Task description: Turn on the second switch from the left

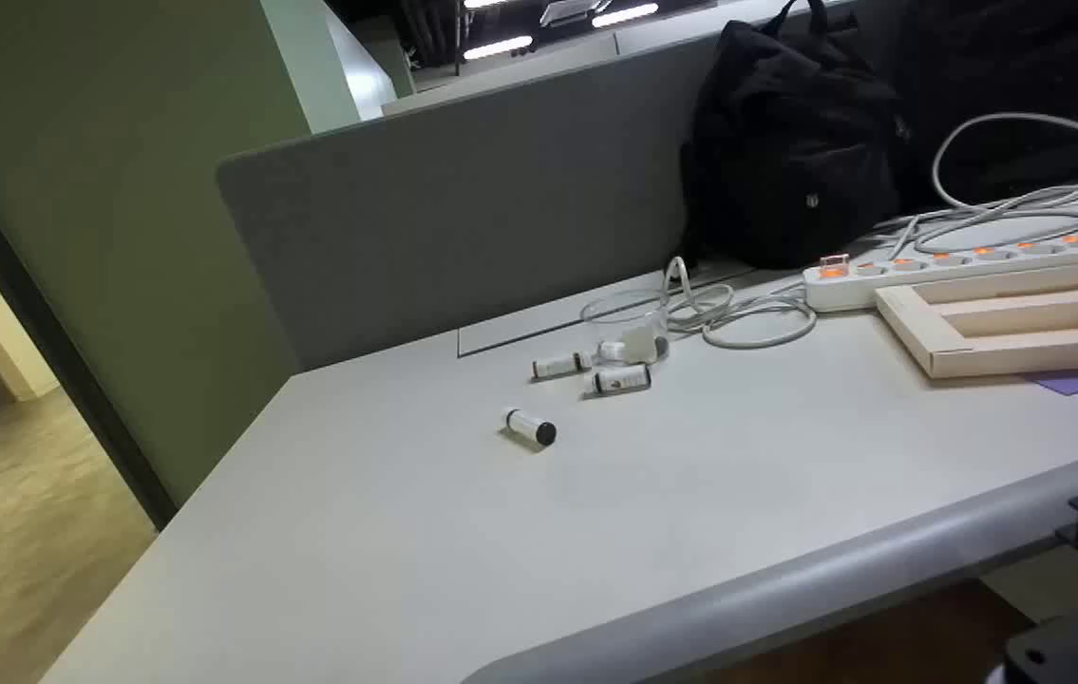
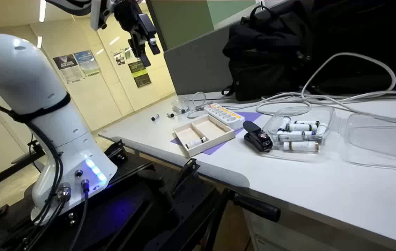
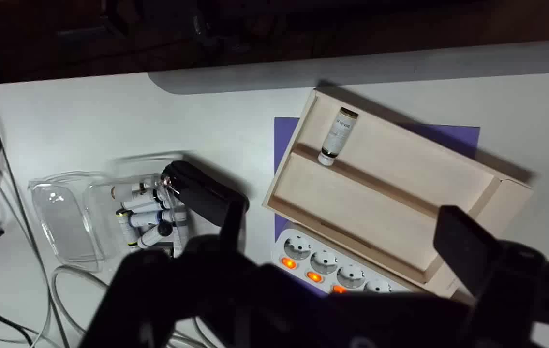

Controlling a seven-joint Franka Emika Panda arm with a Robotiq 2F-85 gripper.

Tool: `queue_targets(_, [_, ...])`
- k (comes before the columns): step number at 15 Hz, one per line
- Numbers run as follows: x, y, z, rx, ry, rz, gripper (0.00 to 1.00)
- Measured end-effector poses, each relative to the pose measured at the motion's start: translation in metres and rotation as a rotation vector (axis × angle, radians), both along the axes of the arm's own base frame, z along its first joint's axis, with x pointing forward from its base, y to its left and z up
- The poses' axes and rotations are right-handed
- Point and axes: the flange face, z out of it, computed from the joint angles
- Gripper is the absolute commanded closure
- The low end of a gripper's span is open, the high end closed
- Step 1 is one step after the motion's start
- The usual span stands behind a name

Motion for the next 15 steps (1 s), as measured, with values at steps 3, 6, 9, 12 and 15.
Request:
queue_targets(3, [0.0001, 0.0000, -0.0005, 0.000, 0.002, 0.000, 0.00])
queue_targets(6, [0.0001, 0.0000, -0.0006, 0.000, 0.002, 0.000, 0.00])
queue_targets(9, [0.0001, 0.0000, -0.0006, 0.000, 0.002, 0.000, 0.00])
queue_targets(12, [0.0001, 0.0000, -0.0006, 0.000, 0.002, 0.000, 0.00])
queue_targets(15, [0.0032, 0.0000, 0.0018, 0.001, -0.015, -0.002, 0.00])
